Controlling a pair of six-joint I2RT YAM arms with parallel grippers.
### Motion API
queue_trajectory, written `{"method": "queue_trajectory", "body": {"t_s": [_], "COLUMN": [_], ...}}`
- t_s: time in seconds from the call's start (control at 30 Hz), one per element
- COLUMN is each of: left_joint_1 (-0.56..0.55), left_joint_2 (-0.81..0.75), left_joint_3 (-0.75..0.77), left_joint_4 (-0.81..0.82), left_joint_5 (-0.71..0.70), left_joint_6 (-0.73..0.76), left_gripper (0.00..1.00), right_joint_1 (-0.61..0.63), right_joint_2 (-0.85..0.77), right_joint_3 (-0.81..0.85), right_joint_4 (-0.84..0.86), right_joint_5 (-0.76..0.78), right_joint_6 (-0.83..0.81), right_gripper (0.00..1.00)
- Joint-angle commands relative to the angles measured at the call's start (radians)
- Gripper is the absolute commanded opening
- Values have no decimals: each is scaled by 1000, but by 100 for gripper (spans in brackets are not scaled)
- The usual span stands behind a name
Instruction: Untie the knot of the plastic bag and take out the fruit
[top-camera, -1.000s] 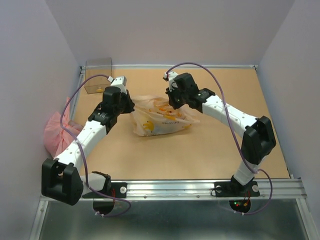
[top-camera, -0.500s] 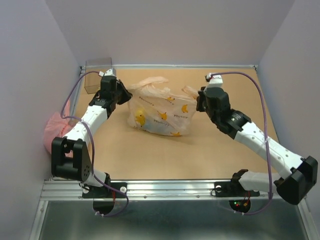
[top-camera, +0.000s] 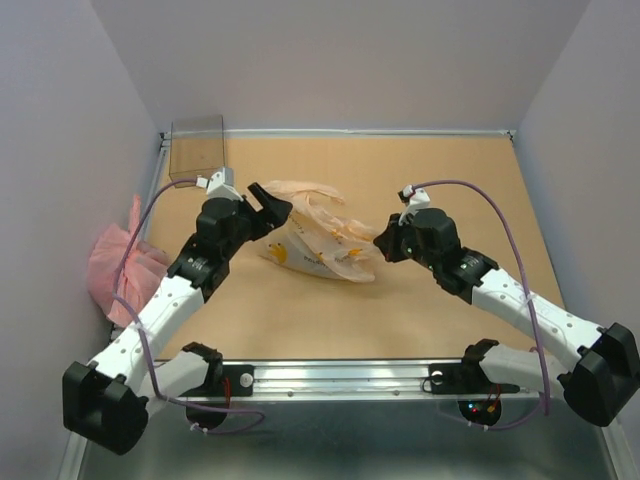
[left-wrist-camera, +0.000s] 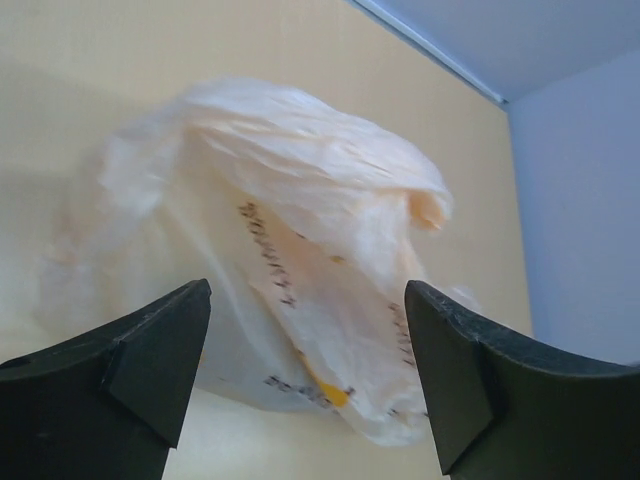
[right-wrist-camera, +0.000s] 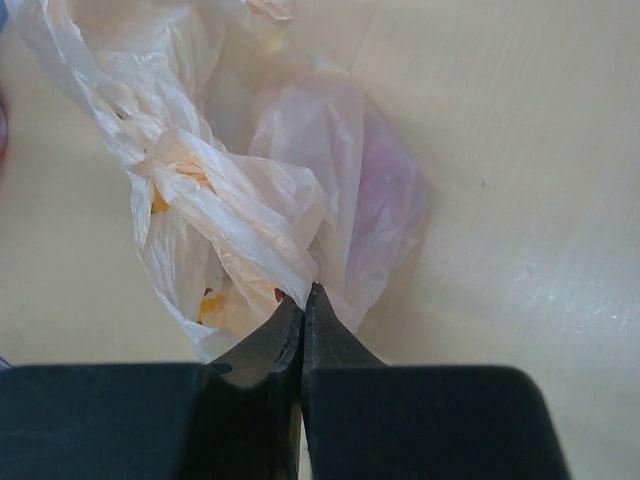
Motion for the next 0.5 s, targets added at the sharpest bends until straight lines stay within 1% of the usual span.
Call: {"method": "queue_trajectory", "body": {"t_s": [0.0,0.03,0.1,0.17,0.23,0.4,0.47], "left_joint_1": [-185,-208,-273,-302,-317,-318,-316], "left_joint_2": [-76,-53,-10,61,99,147,180], "left_joint_3": [-48,-49,-25,22,43,87,98], "left_joint_4": [23,26,38,37,35,30,29], "left_joint_5": [-179,-190,-221,-247,-291,-457,-485], "left_joint_6": [-136,-175,-180,-180,-202,-258,-268], "left_gripper": [91,92,92,92,92,89,88], "right_joint_1": [7,7,10,12,13,15,16], "right_joint_2": [-24,-27,-26,-26,-30,-58,-70], "right_joint_3": [-43,-48,-56,-64,-68,-88,-99], "right_joint_4": [59,59,59,59,60,59,56], "right_joint_5": [-108,-119,-129,-130,-129,-113,-112], "right_joint_6": [15,19,22,22,21,21,27], "right_gripper": [1,1,1,0,1,1,0]}}
